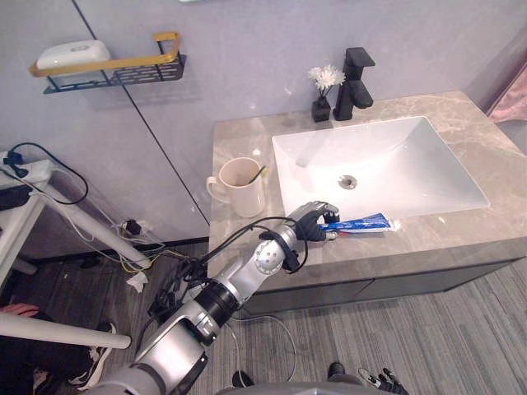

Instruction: Organize washtable

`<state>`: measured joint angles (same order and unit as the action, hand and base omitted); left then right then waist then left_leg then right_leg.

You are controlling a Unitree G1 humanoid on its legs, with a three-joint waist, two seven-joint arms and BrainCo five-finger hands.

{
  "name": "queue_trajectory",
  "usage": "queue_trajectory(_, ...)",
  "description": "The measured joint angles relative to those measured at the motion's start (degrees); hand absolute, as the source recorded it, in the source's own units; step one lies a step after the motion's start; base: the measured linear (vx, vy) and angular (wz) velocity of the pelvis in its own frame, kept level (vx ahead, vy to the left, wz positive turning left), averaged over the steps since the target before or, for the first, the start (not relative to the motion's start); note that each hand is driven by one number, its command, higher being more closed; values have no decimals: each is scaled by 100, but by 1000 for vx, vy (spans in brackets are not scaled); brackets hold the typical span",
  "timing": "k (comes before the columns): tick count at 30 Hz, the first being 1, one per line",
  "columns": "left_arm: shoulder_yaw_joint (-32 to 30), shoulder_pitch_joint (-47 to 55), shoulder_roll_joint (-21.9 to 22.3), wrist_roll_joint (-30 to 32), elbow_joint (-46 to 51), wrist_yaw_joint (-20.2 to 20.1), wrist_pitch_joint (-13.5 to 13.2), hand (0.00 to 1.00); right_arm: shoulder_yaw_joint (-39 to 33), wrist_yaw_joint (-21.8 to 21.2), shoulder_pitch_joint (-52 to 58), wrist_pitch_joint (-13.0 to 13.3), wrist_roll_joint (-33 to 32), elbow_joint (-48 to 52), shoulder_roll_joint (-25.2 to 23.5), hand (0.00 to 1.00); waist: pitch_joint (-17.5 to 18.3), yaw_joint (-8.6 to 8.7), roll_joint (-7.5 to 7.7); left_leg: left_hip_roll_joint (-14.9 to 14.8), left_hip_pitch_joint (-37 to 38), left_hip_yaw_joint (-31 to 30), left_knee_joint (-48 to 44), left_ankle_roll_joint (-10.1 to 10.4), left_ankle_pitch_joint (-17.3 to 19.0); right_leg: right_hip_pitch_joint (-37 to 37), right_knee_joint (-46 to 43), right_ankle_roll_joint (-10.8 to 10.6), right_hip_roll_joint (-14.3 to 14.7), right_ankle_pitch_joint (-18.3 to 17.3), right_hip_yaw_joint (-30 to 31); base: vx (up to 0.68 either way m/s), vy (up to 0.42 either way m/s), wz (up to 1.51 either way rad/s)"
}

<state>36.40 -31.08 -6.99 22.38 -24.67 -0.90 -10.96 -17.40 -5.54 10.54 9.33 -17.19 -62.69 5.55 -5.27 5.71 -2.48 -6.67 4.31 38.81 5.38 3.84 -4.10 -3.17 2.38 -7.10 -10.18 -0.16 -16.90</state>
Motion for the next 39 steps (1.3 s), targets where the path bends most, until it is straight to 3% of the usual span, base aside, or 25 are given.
queue_trajectory(4, 117, 86, -31, -142, 332, -95, 45, 100, 381, 4, 224, 17, -205, 610, 35, 0, 5, -7, -3, 1, -78, 9, 2, -3, 1, 145, -119, 4, -16, -34, 42, 0, 0, 0)
queue_trajectory(9, 408, 387, -20, -196, 974, -390, 81, 100, 873, -181, 1155, 144, -395, 2769, 2, 0, 6, 9, 5, 1, -104, 114, -6, -5, -1, 249, -194, 7, -15, -33, 157, 23, 4, -10)
queue_trajectory(16, 273, 449, 4, -484, 2423, -426, 67, 100, 1116, -641, 2348, 154, -191, 5289, -22, 0, -13, -6, 85, -29, -93, 346, -8, -21, 55, 490, -403, 8, 45, -28, 405, -42, -9, -18)
queue_trajectory(24, -182, 445, -29, -761, 4083, -396, -130, 100, 598, -899, 2406, 236, -193, 8615, -50, 0, -4, -20, 132, -48, 65, 781, -11, 7, 116, 704, -591, 3, 109, -3, 865, -35, 0, -30)
queue_trajectory(29, -789, 444, -36, -971, 4875, -139, -324, 100, 153, -829, 1826, 304, -186, 9529, 127, 0, 43, -74, 171, -63, 113, 749, -74, -15, 105, 617, -587, -10, 116, 9, 866, 1, -2, 1)
queue_trajectory(32, -1035, 486, -101, -978, 5257, -46, -353, 100, -115, -682, 1188, 489, -195, 9902, 348, 0, 66, -176, 196, -61, 170, 669, -39, -17, 105, 512, -570, -16, 108, 13, 799, -10, 3, 11)
queue_trajectory(34, -1212, 677, -166, -1051, 5503, 13, -487, 100, -107, -663, 665, 630, -208, 9891, 492, 0, 155, -231, 201, -50, 183, 588, -5, -15, 96, 457, -558, -17, 97, 12, 704, -15, -5, 21)
queue_trajectory(39, -1451, 912, -181, -1088, 5535, 91, -554, 100, 169, -533, 181, 686, -566, 9837, 522, 0, 252, -320, 211, -29, 141, 356, -5, -59, 43, 328, -508, -16, 67, 12, 492, -14, -2, 24)
